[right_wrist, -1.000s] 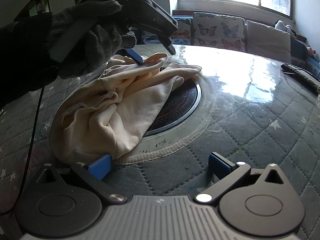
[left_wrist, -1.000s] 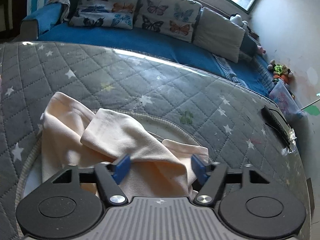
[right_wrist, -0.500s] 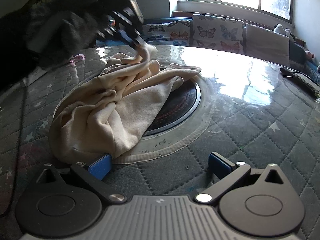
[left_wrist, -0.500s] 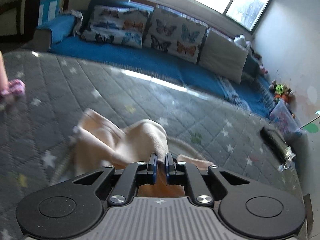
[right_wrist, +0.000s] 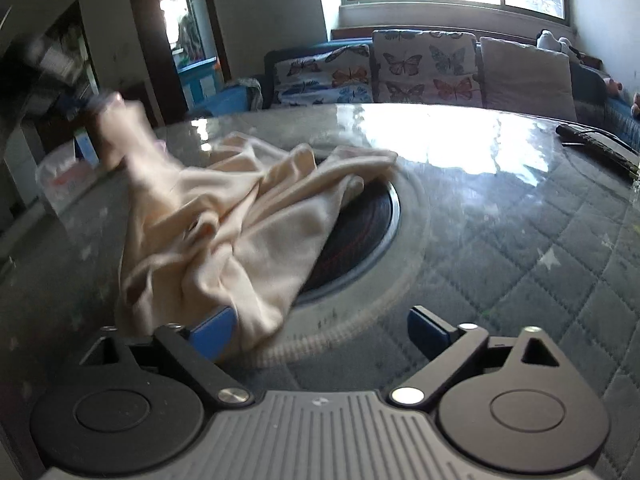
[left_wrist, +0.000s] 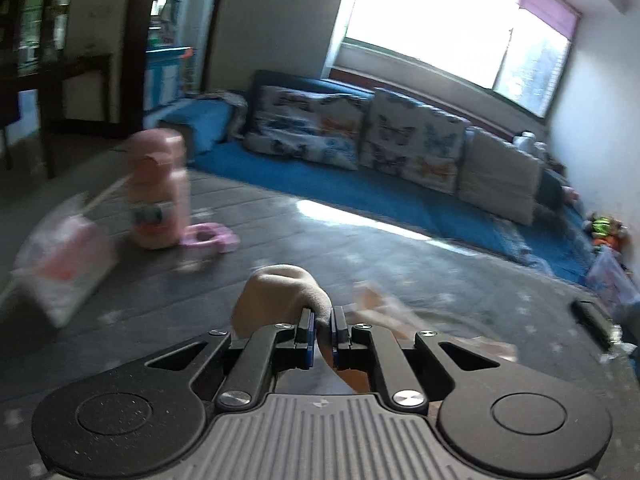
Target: Fold clothes
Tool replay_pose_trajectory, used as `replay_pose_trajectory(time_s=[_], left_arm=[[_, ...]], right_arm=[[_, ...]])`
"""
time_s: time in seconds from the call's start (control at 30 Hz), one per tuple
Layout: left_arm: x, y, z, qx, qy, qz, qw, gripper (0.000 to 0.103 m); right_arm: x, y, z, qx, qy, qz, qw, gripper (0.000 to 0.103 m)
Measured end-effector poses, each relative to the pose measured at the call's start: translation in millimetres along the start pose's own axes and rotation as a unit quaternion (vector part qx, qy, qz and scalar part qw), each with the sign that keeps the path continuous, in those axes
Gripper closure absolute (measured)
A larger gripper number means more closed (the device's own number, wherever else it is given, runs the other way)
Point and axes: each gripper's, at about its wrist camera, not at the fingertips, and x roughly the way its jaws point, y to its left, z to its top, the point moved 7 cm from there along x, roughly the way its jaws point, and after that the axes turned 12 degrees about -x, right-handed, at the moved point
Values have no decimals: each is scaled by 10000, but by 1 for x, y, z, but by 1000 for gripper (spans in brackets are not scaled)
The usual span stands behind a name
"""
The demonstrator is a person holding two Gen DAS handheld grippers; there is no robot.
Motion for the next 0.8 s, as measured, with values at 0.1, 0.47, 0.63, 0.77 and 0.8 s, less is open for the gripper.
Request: replay_pose_trajectory(time_s=[0.1, 0.47, 0.63, 0.77, 0.8], left_arm=[[-5, 39, -9, -158, 49, 269, 9995, 95], [-5, 139, -51, -684, 421, 847, 9932, 95], [-4, 158, -56, -811, 460, 888, 9917, 95], [-3, 160, -59, -750, 475, 936, 9916, 95], [-3, 159, -60, -720, 479, 951, 9917, 95]], right_arm=[[5, -5, 15, 110, -48, 17, 9999, 23], [55, -21, 69, 357, -3, -26, 9994, 46], [85, -40, 80, 462, 136, -246, 9985, 56], [101, -61, 84, 728, 171, -318, 9967, 62], [105, -64, 86, 793, 158, -304, 9963, 62]])
